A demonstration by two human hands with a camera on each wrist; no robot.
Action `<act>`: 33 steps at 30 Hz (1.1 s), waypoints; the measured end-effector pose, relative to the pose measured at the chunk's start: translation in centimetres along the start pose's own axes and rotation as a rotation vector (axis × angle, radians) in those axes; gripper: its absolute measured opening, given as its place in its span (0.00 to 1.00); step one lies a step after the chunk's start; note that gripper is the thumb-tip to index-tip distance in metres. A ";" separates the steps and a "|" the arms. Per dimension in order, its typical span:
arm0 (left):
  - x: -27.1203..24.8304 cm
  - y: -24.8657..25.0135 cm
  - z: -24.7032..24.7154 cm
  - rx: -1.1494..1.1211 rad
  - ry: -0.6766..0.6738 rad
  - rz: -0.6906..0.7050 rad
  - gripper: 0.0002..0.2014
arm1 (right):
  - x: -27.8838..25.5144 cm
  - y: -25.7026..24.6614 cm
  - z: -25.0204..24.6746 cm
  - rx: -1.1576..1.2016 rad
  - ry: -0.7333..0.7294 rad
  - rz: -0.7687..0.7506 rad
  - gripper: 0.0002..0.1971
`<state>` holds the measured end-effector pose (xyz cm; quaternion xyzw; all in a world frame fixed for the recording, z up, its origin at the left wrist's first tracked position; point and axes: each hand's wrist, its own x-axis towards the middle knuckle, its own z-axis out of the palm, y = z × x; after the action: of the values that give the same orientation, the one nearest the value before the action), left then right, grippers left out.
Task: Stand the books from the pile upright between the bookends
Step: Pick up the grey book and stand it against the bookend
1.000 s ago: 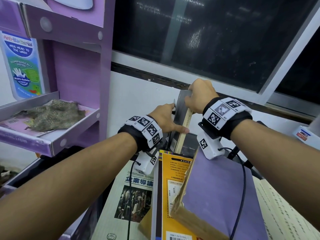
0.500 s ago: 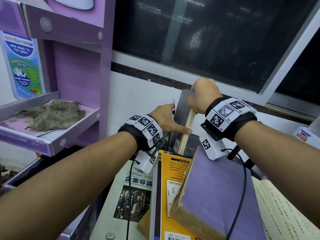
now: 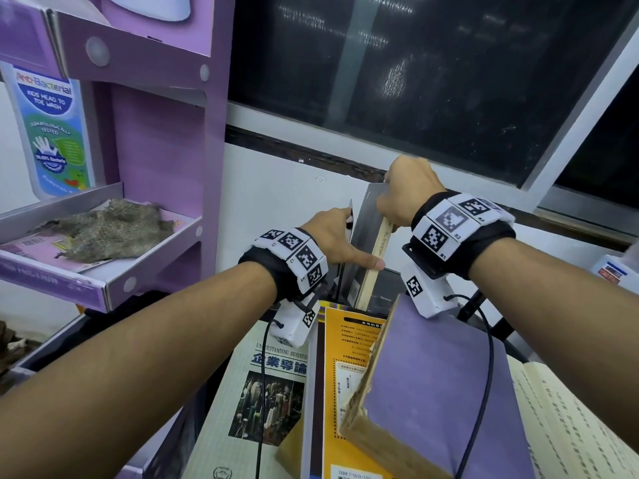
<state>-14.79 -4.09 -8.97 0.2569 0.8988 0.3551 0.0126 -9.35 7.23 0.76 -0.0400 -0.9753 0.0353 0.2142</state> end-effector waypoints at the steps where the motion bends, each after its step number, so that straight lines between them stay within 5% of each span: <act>1: 0.0 0.0 0.0 0.001 0.000 0.001 0.71 | 0.0 0.0 0.0 -0.006 0.002 -0.001 0.08; 6: 0.1 0.4 0.2 0.011 0.000 0.000 0.71 | -0.4 0.0 -0.3 -0.036 0.005 0.012 0.13; 12: 0.1 0.2 0.4 -0.022 0.047 -0.014 0.57 | -0.2 0.0 0.2 0.043 -0.019 0.029 0.06; 24: -0.4 -0.9 1.8 -0.038 0.048 0.019 0.52 | 0.5 0.1 2.1 0.081 -0.313 -0.086 0.11; 33: -0.7 -1.3 1.3 -0.031 0.028 0.019 0.48 | 0.9 0.7 2.0 0.168 -0.421 -0.091 0.32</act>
<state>-14.53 -4.40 -10.83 0.2604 0.8906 0.3728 0.0004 -10.92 7.92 -0.74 0.0304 -0.9929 0.1142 0.0101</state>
